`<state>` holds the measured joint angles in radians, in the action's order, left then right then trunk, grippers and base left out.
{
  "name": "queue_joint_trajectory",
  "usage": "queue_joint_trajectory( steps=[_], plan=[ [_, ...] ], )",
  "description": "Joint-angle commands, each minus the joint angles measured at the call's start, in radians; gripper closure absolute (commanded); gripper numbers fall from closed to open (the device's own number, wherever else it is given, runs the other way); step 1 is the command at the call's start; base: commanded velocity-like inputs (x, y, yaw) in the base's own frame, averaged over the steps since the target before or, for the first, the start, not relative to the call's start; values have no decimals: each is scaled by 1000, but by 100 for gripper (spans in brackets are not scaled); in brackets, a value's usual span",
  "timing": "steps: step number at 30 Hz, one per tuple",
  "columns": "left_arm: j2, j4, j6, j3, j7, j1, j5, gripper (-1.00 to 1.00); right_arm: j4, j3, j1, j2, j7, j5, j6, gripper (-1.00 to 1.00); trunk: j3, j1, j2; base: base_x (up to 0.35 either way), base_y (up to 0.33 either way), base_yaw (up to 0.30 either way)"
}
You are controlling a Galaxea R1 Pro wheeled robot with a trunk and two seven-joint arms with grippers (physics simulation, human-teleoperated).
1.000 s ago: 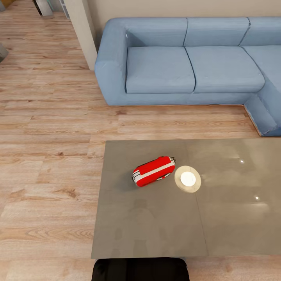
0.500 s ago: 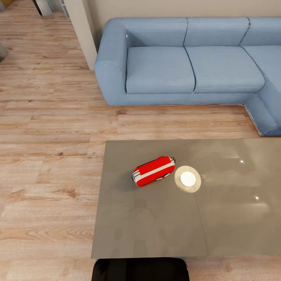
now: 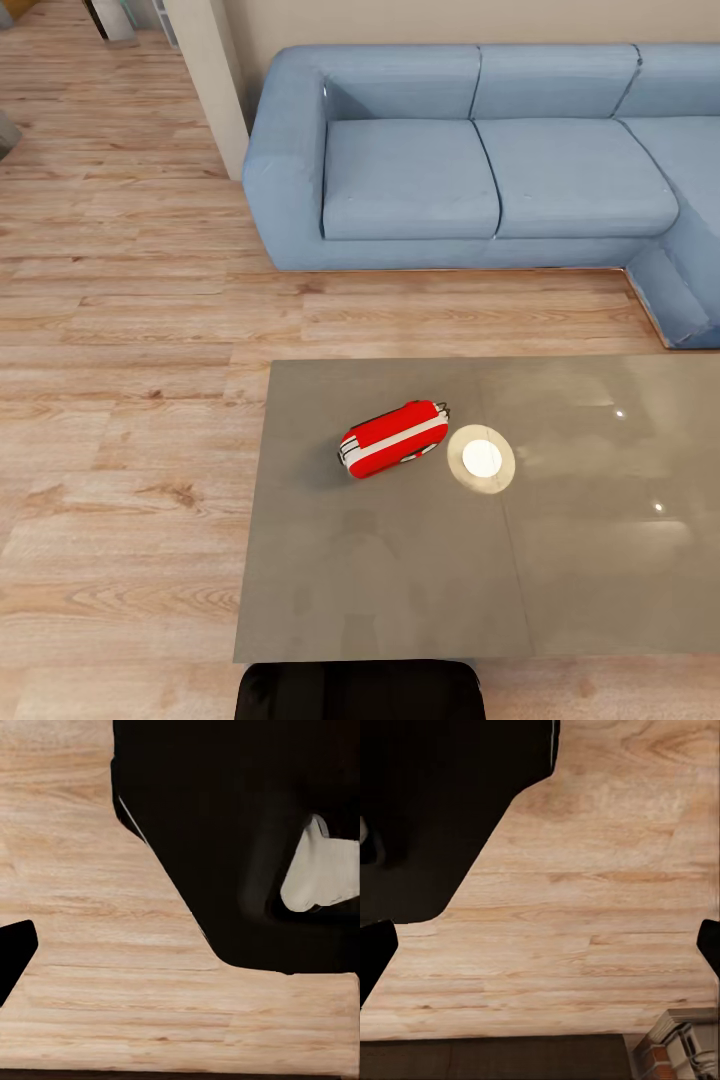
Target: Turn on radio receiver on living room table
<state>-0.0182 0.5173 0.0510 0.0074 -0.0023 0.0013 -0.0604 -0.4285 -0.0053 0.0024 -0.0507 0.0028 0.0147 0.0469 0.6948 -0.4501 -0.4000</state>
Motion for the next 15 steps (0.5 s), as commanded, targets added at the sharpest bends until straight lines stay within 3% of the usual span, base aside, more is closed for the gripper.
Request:
queue_joint_trajectory(
  steps=[1, 4, 6, 10, 13, 15],
  plan=[
    [0, 84, 48, 0, -1, 0, 1, -100, -75, -1, 0, -10, 0, 0, 55, -100, 0, 0, 0, 0, 0, 0],
    [1, 245, 141, -1, -7, 0, 2, -100, -223, -2, 0, -30, -1, 0, 164, -100, 0, 0, 0, 0, 0, 0],
    [2, 412, 235, -1, -27, 0, 3, -100, -391, -3, -1, -52, -11, -1, 281, -100, 0, 0, 0, 0, 0, 0],
    [4, 531, 294, -1, -47, -1, 3, -100, -515, -5, -13, -71, -38, -1, 366, -100, 0, 0, 0, 0, 0, 0],
    [4, 578, 339, -1, -57, -14, 0, -100, -574, -5, -56, -77, -79, 1, 406, -100, 0, 0, 0, 0, 0, 0],
    [2, 592, 374, 0, -59, -53, -1, -100, -587, -5, -107, -79, -109, 3, 417, -100, 0, 0, 0, 0, 0, 0]
  ],
)
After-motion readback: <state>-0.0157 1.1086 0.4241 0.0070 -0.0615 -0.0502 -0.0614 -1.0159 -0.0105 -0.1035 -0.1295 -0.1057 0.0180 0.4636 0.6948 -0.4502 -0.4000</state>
